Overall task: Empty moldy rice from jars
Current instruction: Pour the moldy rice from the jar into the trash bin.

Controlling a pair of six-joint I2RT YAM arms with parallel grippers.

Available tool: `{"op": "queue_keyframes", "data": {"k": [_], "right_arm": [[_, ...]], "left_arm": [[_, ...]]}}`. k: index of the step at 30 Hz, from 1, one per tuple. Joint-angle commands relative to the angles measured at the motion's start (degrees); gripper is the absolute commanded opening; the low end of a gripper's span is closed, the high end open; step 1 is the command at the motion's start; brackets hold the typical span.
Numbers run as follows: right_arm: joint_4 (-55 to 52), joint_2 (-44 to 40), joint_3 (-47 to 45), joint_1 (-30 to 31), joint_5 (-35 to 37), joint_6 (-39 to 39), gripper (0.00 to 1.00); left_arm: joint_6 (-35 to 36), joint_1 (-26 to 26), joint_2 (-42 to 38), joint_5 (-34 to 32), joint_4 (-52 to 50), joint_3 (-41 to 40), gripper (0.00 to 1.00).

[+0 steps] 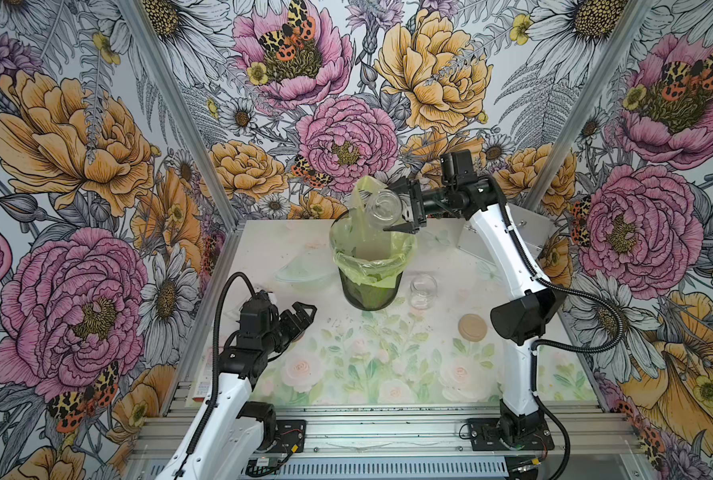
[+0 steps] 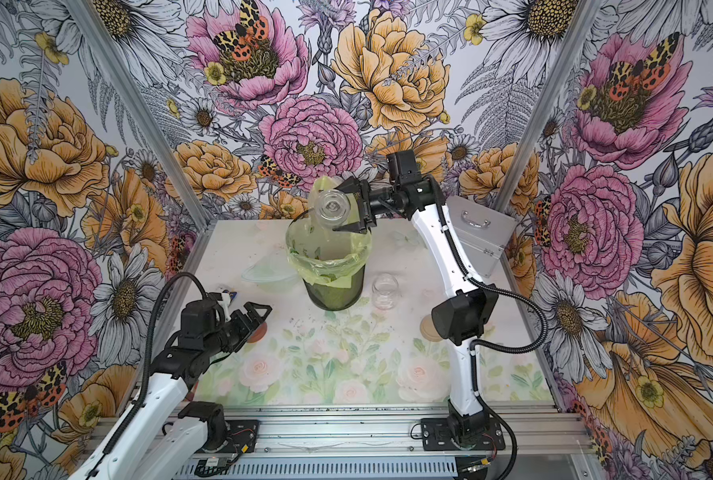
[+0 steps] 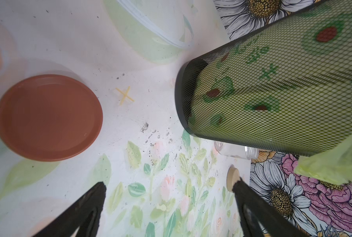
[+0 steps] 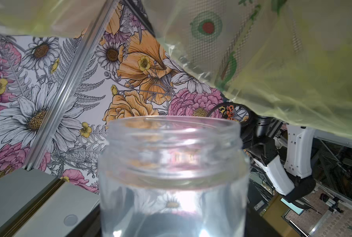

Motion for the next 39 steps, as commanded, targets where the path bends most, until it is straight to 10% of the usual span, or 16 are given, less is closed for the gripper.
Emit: {"op": "queue_keyframes", "data": {"k": [1,4,9,15,20,26,33,39], "right_arm": [[-0.1,1.9,8.0,0.1,-1.8,2.4,0.0],[-0.4,6.7,17.0,-0.9,-2.5,3.7,0.0],[-1.0,-3.4,-2.2,1.8,-2.0,-0.2,0.0],[-1.5,7.3,19.3,-0.5,-2.5,3.7,0.0],[-2.5,-5.0,-4.4,1.9,-1.4,-1.9,0.0],[-2.8,10.4,27.2,-0.8,-1.3,7.3,0.0],[-5.5,-8.4,-8.3,3.5,-1.8,-0.5,0.0],[-6.2,1.7,12.2,2.9,-2.3,6.2,0.0]], "left_arm": [[-0.6,0.6,-1.1,0.5,0.7,-1.1,0.99],[-1.3,0.6,-1.6,0.4,0.7,-1.8,0.99],[-1.9,0.6,-2.8,0.2,0.7,-2.5,0.99],[-2.3,0.6,-3.0,0.4,0.7,-3.1,0.99],[-2.5,0.6,-3.7,0.5,0.8,-3.2,0.99],[-2.9,0.6,-4.0,0.5,0.7,-3.8,0.99],[-3.3,0.6,-4.8,0.3,0.6,-4.2,0.99],[-4.2,0.6,-5.3,0.0,0.7,-5.1,0.99]]}}
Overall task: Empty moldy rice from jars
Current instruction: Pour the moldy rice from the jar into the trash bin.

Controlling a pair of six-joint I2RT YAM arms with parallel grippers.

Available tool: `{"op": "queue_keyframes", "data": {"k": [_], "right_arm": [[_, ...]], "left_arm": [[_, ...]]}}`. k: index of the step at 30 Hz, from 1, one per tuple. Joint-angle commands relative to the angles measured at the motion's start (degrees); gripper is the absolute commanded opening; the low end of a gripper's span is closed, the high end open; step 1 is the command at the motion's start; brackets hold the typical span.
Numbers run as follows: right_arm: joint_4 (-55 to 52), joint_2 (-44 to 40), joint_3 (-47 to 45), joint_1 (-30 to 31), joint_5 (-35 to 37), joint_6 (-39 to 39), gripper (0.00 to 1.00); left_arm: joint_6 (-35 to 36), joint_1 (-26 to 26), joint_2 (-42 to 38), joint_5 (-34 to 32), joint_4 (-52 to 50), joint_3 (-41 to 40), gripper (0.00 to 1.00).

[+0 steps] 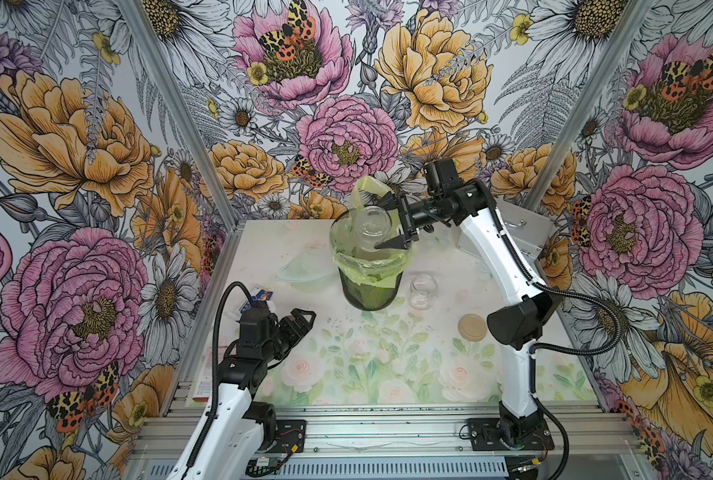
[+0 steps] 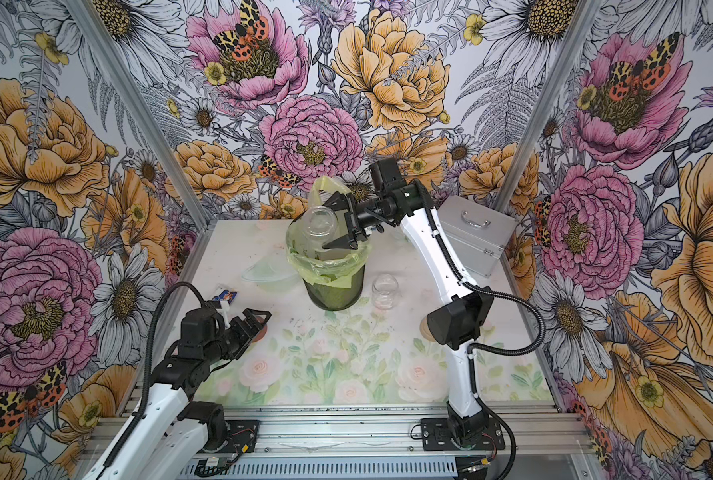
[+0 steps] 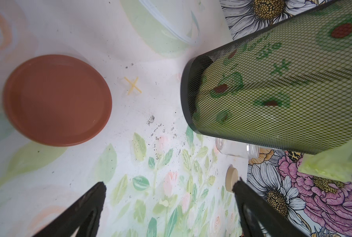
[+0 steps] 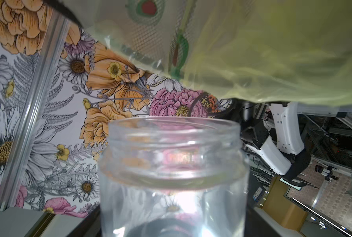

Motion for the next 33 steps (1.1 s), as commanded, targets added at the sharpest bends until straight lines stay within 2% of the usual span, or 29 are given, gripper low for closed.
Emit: {"op": "queue_keyframes", "data": {"k": [1,6,9,14,18,20,22,25,27,29,31,33], "right_arm": [[0.5,1.0,6.7,-0.3,-3.9,3.7,0.0],[0.6,-5.0,-5.5,0.3,-4.5,2.0,0.0],[0.6,-6.1,-7.2,-0.5,-5.0,2.8,0.0],[0.5,-0.5,1.6,-1.9,-7.2,4.7,0.0],[0.5,-2.9,-3.4,-1.1,-7.4,5.3,0.0],[0.5,-2.7,-2.7,-1.4,-8.0,5.9,0.0],[0.5,-1.2,1.0,-1.9,-8.0,8.2,0.0],[0.5,4.3,11.3,-2.3,-8.4,11.8,0.0],[0.4,5.8,13.3,-2.4,-8.8,11.6,0.0],[0.3,3.0,6.7,-1.8,-9.0,7.9,0.0],[-2.1,-3.6,-6.4,-0.6,-8.8,2.1,0.0],[-1.9,-9.8,-17.1,-0.4,-7.3,0.5,0.0]], "left_arm": [[-1.3,0.6,-1.2,-0.1,0.6,-1.1,0.99],[-1.1,0.7,-1.7,-0.1,0.6,-1.2,0.99],[-1.8,0.7,-2.3,-0.4,0.7,-1.9,0.99],[-2.4,0.7,-3.7,-0.9,0.7,-3.0,0.99],[-2.9,0.7,-4.4,-1.1,0.6,-3.7,0.99],[-3.1,0.7,-5.0,-1.2,0.7,-4.2,0.99],[-3.8,0.7,-5.8,-1.5,0.7,-4.8,0.99],[-4.9,0.6,-7.5,-1.9,0.7,-6.2,0.99],[-5.7,0.7,-8.8,-2.2,0.6,-7.1,0.99],[-6.7,0.7,-10.0,-2.4,0.6,-8.2,0.99],[-7.5,0.7,-11.3,-2.7,0.6,-9.1,0.99],[-7.8,0.7,-12.3,-2.9,0.6,-9.3,0.99]]}}
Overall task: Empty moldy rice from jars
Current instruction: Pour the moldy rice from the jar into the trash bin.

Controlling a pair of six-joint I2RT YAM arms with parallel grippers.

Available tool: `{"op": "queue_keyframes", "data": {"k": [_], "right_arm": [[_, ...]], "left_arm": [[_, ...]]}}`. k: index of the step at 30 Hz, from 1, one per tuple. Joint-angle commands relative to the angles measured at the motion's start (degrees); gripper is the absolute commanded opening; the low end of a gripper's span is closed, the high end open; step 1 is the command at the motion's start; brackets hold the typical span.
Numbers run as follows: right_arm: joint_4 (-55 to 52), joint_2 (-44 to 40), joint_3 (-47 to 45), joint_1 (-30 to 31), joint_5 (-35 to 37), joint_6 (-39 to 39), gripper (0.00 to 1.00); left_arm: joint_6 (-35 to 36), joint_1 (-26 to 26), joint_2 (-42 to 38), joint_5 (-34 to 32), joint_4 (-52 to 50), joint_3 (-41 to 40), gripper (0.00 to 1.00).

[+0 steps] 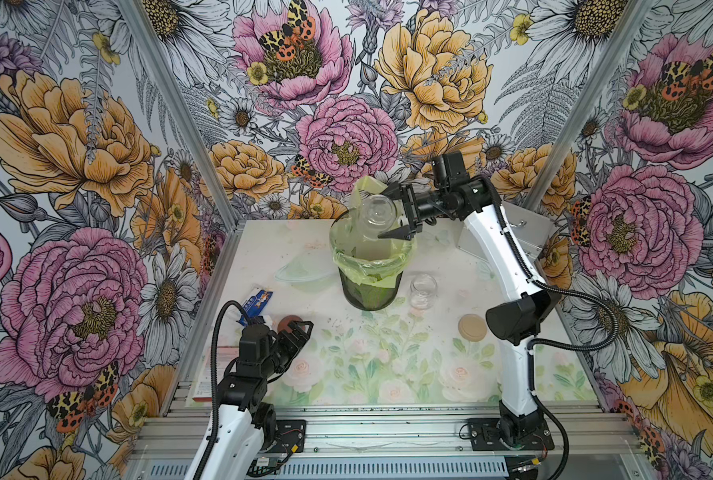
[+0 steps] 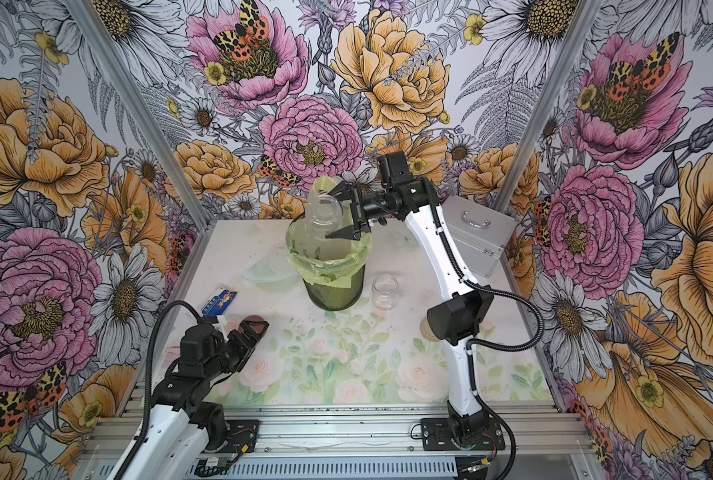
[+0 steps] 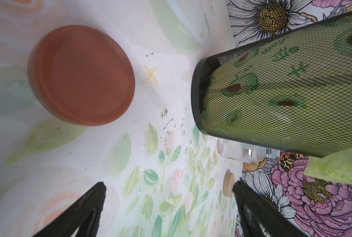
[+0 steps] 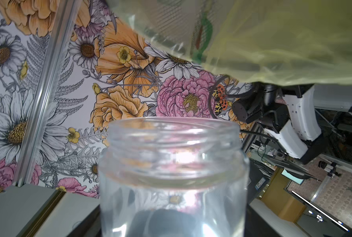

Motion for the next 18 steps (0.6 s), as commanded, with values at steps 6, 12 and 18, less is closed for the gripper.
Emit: {"op": "queue_keyframes", "data": {"k": [6,12,18], "right_arm": [[-3.5,4.9,15.0,-0.4,-3.4,1.9,0.0],[-3.5,6.1,16.0,-0.1,-3.7,-1.1,0.0],[-3.5,5.3,14.4,-1.2,-2.7,-9.3,0.0]], "left_arm": [[-0.6,0.7,-0.4,-1.3,0.8,0.5,0.99],[2.6,0.7,3.2,-0.1,0.7,3.6,0.99],[6.2,0.8,7.8,1.3,0.7,8.4,0.99]]}}
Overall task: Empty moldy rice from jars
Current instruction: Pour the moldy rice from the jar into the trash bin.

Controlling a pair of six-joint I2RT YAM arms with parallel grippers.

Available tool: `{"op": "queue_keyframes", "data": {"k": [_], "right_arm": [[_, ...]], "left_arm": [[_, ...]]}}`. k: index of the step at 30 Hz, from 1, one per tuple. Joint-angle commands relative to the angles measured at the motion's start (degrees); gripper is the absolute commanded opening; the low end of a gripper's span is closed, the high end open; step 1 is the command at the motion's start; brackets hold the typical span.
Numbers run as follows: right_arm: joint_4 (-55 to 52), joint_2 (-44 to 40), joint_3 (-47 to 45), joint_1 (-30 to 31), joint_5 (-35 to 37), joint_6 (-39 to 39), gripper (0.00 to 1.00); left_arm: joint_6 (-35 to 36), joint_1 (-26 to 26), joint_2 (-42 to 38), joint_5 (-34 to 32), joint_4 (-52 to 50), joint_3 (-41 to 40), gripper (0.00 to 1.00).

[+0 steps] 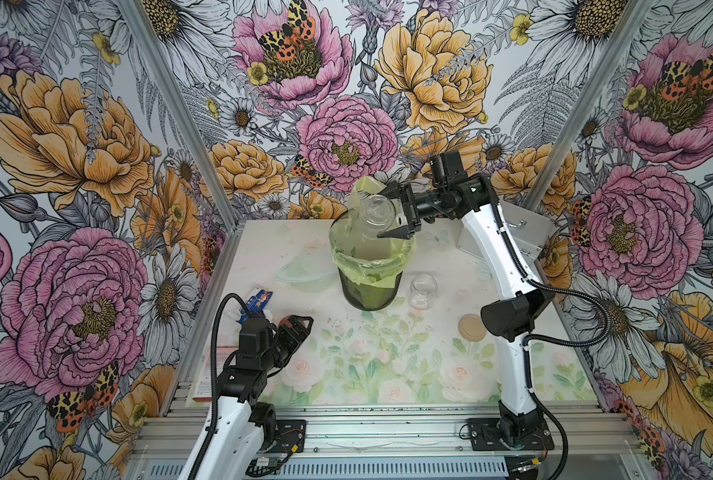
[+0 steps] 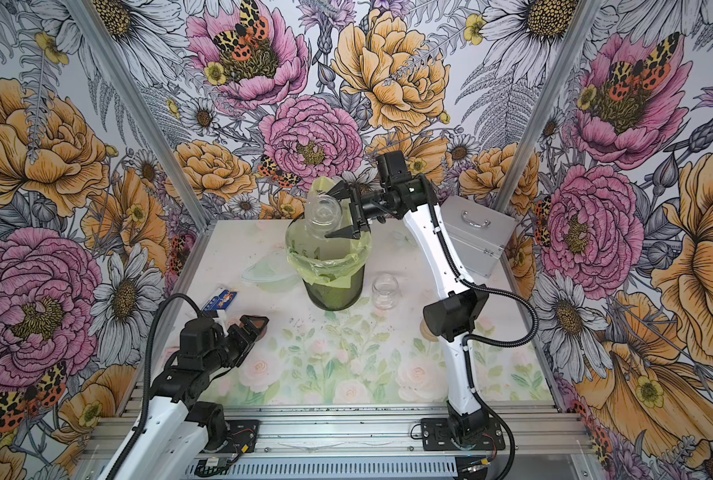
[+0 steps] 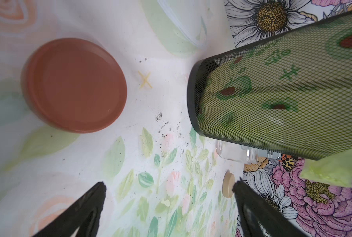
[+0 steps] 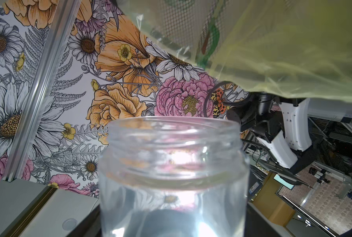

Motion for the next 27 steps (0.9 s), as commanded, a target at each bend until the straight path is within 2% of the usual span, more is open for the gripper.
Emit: {"op": "queue_keyframes", "data": {"k": [1,9,17,27], "right_arm": [[-0.4,-1.0,1.7,-0.7,-2.5,-6.2,0.0],[-0.2,-0.4,1.5,-0.2,4.5,-23.7,0.0],[0.7,-1.7,1.3,0.2,12.8,-40.4,0.0],[0.7,-8.1,-4.0,5.8,24.1,-60.9,0.0]], "left_arm": [[4.0,0.7,2.4,1.5,0.9,3.7,0.99],[10.0,0.7,10.0,4.6,-1.3,12.0,0.99],[13.3,0.6,13.6,6.8,-4.7,18.9,0.99],[14.7,0.4,19.9,9.6,-10.2,28.7,0.99]]}}
